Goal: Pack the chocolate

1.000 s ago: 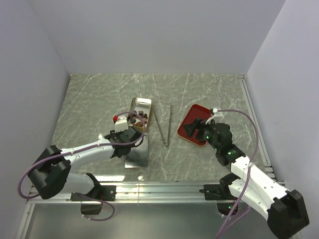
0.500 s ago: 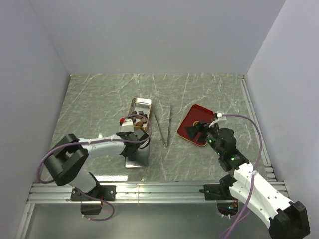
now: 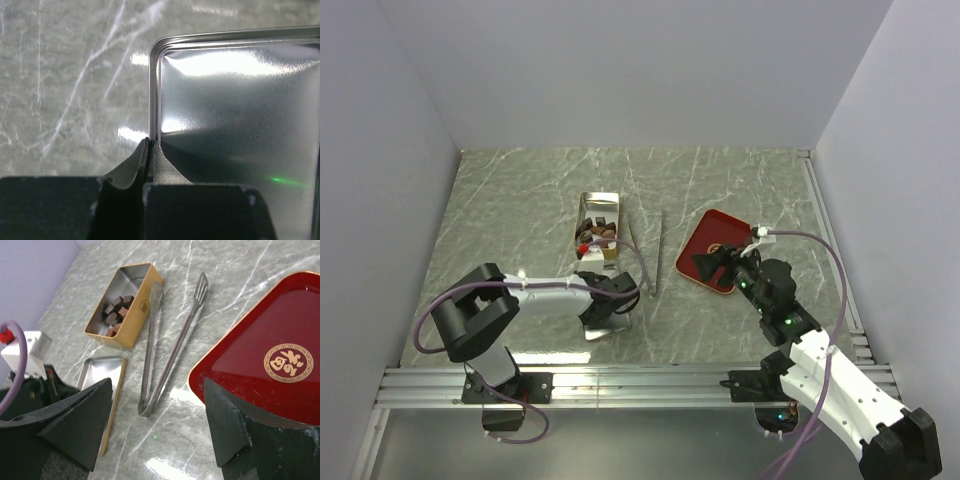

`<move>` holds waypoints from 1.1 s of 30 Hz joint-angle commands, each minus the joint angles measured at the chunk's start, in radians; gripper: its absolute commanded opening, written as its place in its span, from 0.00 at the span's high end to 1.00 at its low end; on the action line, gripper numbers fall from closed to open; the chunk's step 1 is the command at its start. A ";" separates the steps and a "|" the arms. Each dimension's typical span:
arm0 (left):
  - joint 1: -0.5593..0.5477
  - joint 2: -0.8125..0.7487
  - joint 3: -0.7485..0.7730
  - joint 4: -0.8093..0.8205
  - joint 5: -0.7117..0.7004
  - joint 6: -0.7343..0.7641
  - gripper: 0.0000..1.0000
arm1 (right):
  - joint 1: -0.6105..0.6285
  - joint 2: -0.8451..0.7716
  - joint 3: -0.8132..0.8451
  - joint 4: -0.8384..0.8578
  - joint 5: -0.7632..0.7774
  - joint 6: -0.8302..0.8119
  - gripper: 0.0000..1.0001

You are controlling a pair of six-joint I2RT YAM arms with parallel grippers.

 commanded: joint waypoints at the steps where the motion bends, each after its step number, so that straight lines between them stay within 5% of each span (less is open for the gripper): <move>1: -0.055 -0.051 0.028 -0.089 -0.025 -0.073 0.99 | -0.006 -0.037 -0.021 0.013 -0.013 -0.020 0.20; 6: -0.130 -0.200 0.013 -0.087 -0.045 -0.113 0.99 | -0.006 -0.051 -0.028 0.015 -0.041 -0.026 0.20; 13: -0.144 -0.521 -0.154 0.257 -0.068 0.009 0.99 | -0.003 -0.045 -0.045 0.080 -0.186 -0.003 0.20; 22: -0.144 -0.718 -0.285 0.520 -0.074 0.189 0.99 | 0.025 -0.031 -0.088 0.298 -0.447 0.099 0.21; 33: -0.144 -0.806 -0.386 0.894 0.055 0.353 0.99 | 0.248 0.174 -0.005 0.335 -0.294 0.058 0.21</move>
